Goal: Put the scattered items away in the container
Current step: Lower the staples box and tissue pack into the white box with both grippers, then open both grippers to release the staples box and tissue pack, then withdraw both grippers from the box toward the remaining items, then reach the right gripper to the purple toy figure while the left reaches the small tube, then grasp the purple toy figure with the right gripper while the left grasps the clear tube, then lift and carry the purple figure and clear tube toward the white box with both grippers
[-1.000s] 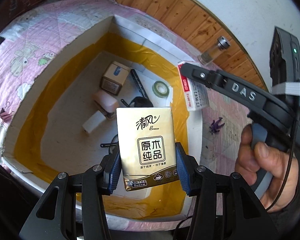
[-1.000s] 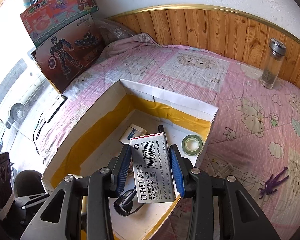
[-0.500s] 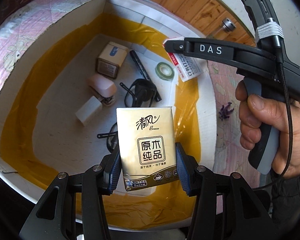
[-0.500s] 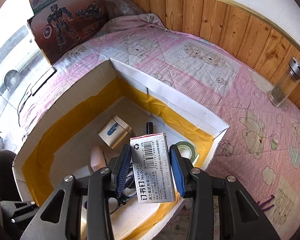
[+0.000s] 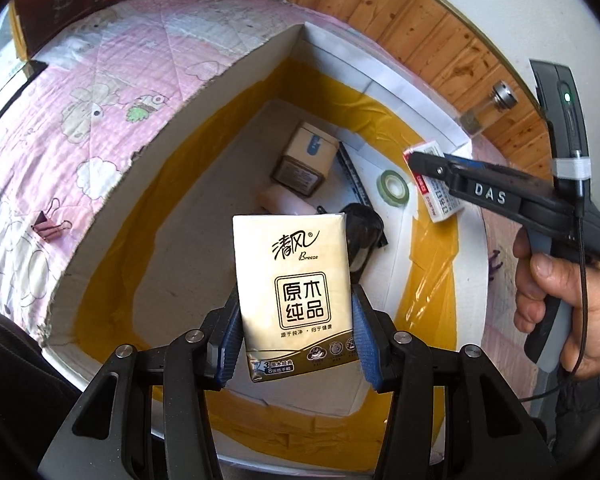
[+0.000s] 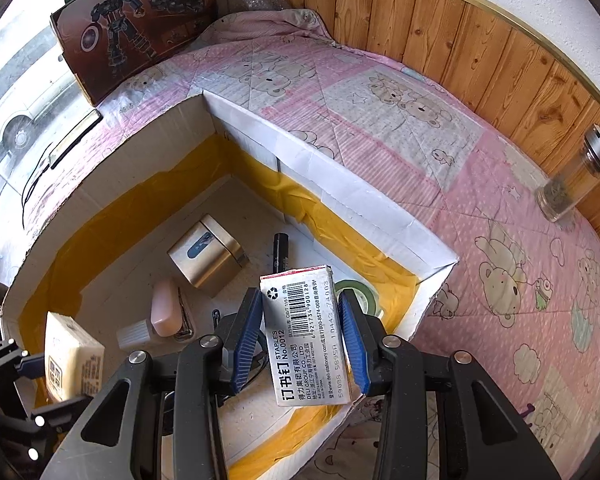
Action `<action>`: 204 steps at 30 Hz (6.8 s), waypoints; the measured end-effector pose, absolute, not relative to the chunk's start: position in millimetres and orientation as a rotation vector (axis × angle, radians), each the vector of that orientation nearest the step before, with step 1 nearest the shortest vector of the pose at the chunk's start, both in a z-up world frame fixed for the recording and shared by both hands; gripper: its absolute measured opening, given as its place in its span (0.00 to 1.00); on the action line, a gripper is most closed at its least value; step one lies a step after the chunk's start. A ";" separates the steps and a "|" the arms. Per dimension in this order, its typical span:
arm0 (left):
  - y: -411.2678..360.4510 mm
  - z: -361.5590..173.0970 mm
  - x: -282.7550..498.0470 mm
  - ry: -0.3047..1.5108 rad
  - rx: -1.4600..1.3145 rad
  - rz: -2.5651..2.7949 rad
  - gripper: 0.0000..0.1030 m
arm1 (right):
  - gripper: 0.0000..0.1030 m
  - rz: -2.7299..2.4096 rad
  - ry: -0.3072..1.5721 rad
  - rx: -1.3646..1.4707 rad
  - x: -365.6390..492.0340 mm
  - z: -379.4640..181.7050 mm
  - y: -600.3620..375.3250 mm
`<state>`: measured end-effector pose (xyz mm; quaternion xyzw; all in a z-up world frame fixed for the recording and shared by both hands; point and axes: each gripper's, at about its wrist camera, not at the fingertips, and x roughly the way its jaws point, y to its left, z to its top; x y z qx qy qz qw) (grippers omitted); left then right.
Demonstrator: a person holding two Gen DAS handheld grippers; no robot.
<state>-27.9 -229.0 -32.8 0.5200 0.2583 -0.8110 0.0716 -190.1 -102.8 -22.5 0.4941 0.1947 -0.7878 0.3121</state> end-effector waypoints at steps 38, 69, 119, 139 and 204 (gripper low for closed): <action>-229.3 -38.6 -30.6 0.808 1.635 -2.421 0.54 | 0.40 -2.080 0.495 1.313 -189.6 -17.6 -108.2; -149.7 23.6 11.4 0.643 1.536 -2.650 0.54 | 0.40 -2.133 0.128 1.163 -87.0 43.3 -20.5; 0.6 -67.3 -146.5 0.175 1.795 -2.683 0.54 | 0.38 -2.289 -0.884 1.504 -163.6 -108.2 229.2; 8.7 -99.4 -182.4 0.316 1.896 -2.680 0.18 | 0.16 -2.477 -0.377 1.446 -219.4 -114.8 204.4; 36.2 -40.2 -24.9 0.271 1.886 -2.880 0.19 | 0.16 -2.388 -0.461 1.394 -34.8 -83.0 186.6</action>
